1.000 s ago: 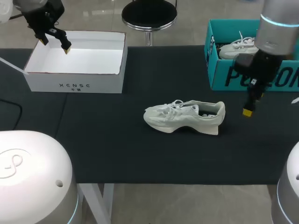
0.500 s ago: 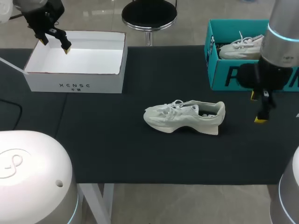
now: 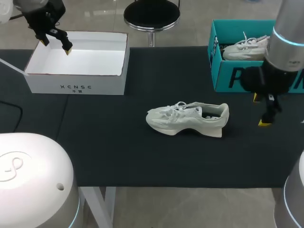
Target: Take the shoe out of the shoebox, open the shoe tongue, remove and reinsert the insole, then place the shoe into the shoebox
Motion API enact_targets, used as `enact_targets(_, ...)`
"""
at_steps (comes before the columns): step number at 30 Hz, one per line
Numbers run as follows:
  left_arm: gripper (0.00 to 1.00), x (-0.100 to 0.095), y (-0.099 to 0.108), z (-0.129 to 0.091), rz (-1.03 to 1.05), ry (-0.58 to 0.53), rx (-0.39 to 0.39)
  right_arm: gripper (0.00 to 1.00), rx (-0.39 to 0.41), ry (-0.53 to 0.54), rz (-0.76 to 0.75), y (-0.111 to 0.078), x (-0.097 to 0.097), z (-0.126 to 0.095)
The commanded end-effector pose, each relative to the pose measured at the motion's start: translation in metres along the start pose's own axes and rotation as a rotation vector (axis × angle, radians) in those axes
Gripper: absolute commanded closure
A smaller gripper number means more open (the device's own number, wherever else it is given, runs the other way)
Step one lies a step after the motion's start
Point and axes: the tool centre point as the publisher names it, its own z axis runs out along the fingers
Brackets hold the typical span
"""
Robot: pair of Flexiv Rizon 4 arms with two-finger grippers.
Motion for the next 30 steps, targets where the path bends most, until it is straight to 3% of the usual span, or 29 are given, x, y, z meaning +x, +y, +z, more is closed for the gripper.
enact_targets(1,0.00,0.000,0.000,0.000,0.001,-0.001,-0.001,0.00,-0.273,-0.043,-0.017,0.002,-0.009,0.006)
enact_targets(3,0.00,0.000,0.000,0.000,0.001,-0.001,-0.001,0.00,-0.477,-0.062,-0.022,0.000,-0.017,0.007)
enact_targets(5,0.00,0.000,0.000,0.000,0.001,-0.001,-0.001,0.00,-0.607,-0.047,-0.042,-0.003,-0.024,0.011)
enact_targets(9,0.00,0.000,0.000,0.000,0.001,-0.001,-0.001,0.00,-0.798,-0.042,-0.050,-0.013,-0.036,0.015)
enact_targets(14,0.00,0.000,0.000,0.000,0.001,-0.001,-0.001,0.00,-0.962,-0.074,-0.027,-0.037,-0.047,0.015)
enact_targets(19,0.00,0.000,0.000,0.000,0.001,-0.001,-0.001,0.00,-1.047,-0.143,-0.033,-0.063,-0.051,0.013)
enact_targets(22,0.00,0.000,0.000,0.000,0.001,-0.001,-0.001,0.00,-0.966,-0.095,-0.020,-0.073,-0.054,0.016)
enact_targets(30,0.00,0.000,0.000,0.000,0.001,-0.001,-0.001,0.00,-0.966,-0.095,-0.020,-0.073,-0.054,0.016)
